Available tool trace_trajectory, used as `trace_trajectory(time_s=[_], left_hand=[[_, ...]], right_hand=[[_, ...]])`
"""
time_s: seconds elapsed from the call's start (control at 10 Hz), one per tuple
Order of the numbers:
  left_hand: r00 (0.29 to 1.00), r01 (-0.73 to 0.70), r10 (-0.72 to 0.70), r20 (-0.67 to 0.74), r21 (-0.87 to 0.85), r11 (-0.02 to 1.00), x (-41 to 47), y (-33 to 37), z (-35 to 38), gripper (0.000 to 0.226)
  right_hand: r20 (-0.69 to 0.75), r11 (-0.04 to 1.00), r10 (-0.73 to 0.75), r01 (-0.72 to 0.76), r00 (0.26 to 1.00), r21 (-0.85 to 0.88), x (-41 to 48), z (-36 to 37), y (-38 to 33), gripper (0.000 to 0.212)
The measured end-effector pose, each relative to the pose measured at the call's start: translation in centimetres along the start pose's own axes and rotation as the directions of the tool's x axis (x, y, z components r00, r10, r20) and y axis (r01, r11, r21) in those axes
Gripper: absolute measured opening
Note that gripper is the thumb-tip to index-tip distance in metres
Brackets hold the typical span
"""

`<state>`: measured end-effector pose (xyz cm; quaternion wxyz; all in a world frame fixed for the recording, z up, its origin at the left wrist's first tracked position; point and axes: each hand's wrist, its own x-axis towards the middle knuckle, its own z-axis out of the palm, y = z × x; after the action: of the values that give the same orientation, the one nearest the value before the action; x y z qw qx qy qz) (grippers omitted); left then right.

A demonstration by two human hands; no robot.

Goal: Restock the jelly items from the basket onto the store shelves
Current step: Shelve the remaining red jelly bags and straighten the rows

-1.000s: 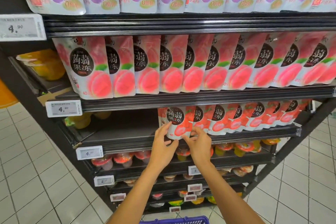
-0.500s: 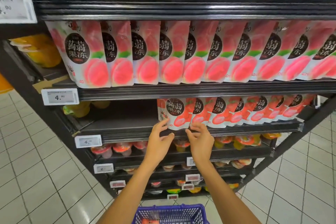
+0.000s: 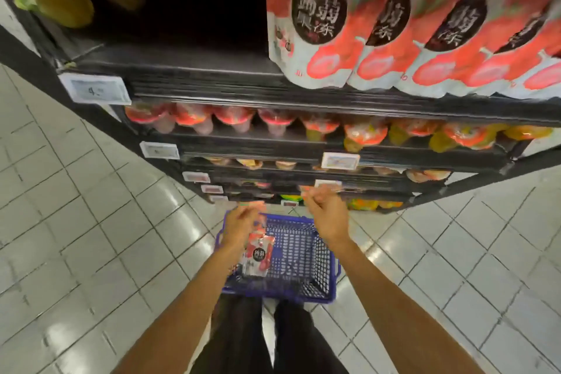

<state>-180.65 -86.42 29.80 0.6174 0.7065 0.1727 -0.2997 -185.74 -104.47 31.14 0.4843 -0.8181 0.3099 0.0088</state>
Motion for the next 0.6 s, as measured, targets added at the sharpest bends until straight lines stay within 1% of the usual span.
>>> trace_trajectory(time_s=[0.1,0.2,0.3,0.4,0.5,0.6], left_hand=[[0.979,0.184,-0.187,-0.078,-0.041,0.982,2.8,-7.2,-1.4,0.01],[0.95,0.281,-0.289,-0.121,-0.079,0.957,5.8,-14.0,-3.1,0.014],[0.922,0.355,-0.365,-0.132,-0.09,0.93,9.1,-20.8,-5.1,0.024],[0.903,0.402,-0.4,-0.16,-0.019,0.915,12.6,-27.8,-6.7,0.021],[0.911,0.395,-0.378,-0.164,0.09,0.914,17.0,-34.2,-7.0,0.015],[0.894,0.447,-0.427,-0.132,0.222,0.867,21.5,-39.9,-7.2,0.014]], right_hand=[[0.105,0.991,0.134,-0.134,0.985,-0.014,-0.2,4.2,6.1,0.023],[0.19,0.971,0.237,-0.225,0.953,-0.086,0.2,9.1,12.4,0.029],[0.238,0.944,0.328,-0.311,0.914,-0.106,0.4,14.3,18.5,0.023],[0.3,0.916,0.399,-0.367,0.866,-0.161,0.9,19.4,24.6,0.021],[0.336,0.884,0.467,-0.429,0.818,-0.185,2.5,24.7,30.5,0.018],[0.32,0.859,0.51,-0.453,0.798,-0.24,4.6,29.8,36.1,0.027]])
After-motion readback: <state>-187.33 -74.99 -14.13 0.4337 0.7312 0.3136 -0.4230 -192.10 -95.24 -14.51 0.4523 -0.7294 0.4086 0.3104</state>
